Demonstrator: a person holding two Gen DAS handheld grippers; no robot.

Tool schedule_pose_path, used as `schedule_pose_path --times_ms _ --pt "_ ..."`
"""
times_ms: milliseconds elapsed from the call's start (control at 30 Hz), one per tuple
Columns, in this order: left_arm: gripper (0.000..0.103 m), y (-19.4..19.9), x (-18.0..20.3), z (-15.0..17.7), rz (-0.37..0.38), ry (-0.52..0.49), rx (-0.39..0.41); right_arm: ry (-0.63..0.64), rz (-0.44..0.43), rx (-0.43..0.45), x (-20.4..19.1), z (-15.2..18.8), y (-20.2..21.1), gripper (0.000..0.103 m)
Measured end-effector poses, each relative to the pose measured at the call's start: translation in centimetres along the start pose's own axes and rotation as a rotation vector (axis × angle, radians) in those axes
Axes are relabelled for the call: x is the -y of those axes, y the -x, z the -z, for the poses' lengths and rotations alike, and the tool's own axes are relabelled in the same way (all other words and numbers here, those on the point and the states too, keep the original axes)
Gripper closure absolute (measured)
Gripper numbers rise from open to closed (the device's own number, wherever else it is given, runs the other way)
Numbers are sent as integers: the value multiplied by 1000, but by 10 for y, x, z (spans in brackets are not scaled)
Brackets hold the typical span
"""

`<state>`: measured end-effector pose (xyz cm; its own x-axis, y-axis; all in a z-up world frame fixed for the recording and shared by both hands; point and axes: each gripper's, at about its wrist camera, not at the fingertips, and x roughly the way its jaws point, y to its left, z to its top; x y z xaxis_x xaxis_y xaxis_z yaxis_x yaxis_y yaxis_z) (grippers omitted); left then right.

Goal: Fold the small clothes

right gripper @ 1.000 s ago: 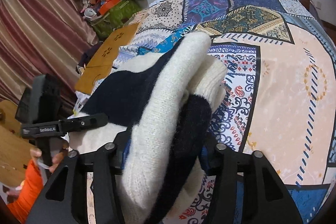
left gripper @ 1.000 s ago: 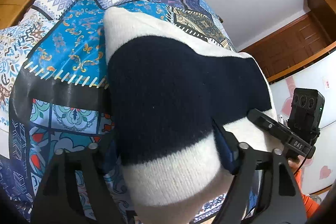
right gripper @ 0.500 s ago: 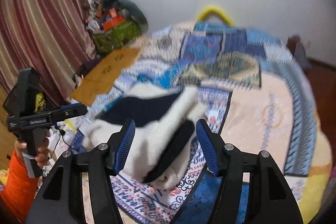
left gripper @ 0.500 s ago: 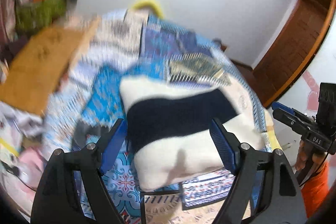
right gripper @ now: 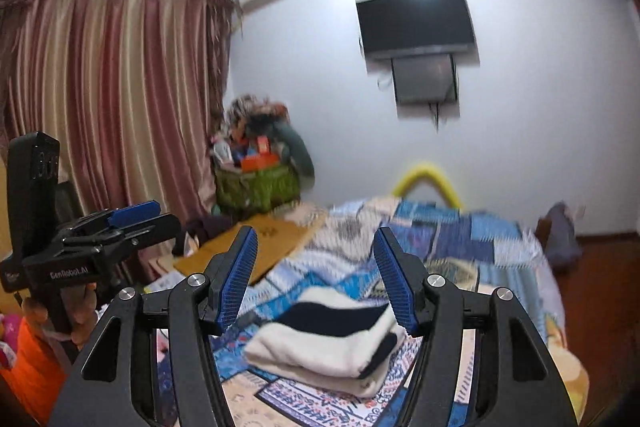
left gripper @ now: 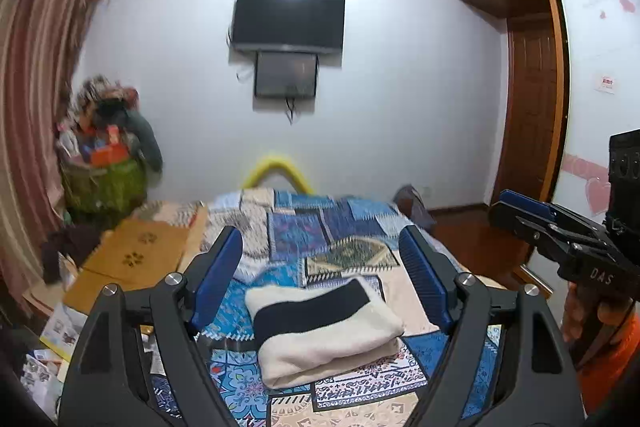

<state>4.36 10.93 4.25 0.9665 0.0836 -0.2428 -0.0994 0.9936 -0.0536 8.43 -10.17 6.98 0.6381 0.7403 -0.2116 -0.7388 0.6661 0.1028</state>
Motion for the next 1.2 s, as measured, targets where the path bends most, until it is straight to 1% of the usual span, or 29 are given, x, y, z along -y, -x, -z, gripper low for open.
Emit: schedule_pose_path --times_ms 100,167,233,333,367,500,667,800,1200 --pt "21 19 8 5 -11 -2 32 12 11 39 -14 3 16 44" --pt "16 28 13 10 -23 -11 47 20 25 48 -21 7 22 41" --pt "8 32 16 13 -38 -16 57 28 50 53 -25 13 25 27" --pt "4 39 21 18 -41 -16 60 36 93 59 -29 18 26 18" --pt "3 42 22 20 -40 -17 60 36 103 57 -27 18 27 16" --pt "2 45 25 25 -39 -20 57 30 127 62 -26 17 30 4" --pt "2 47 26 27 -37 -10 59 42 147 68 -29 19 37 3" --pt "1 47 26 27 -37 -6 60 40 146 69 -29 17 37 3" --pt "1 41 24 30 -43 3 52 29 149 47 -29 26 37 2"
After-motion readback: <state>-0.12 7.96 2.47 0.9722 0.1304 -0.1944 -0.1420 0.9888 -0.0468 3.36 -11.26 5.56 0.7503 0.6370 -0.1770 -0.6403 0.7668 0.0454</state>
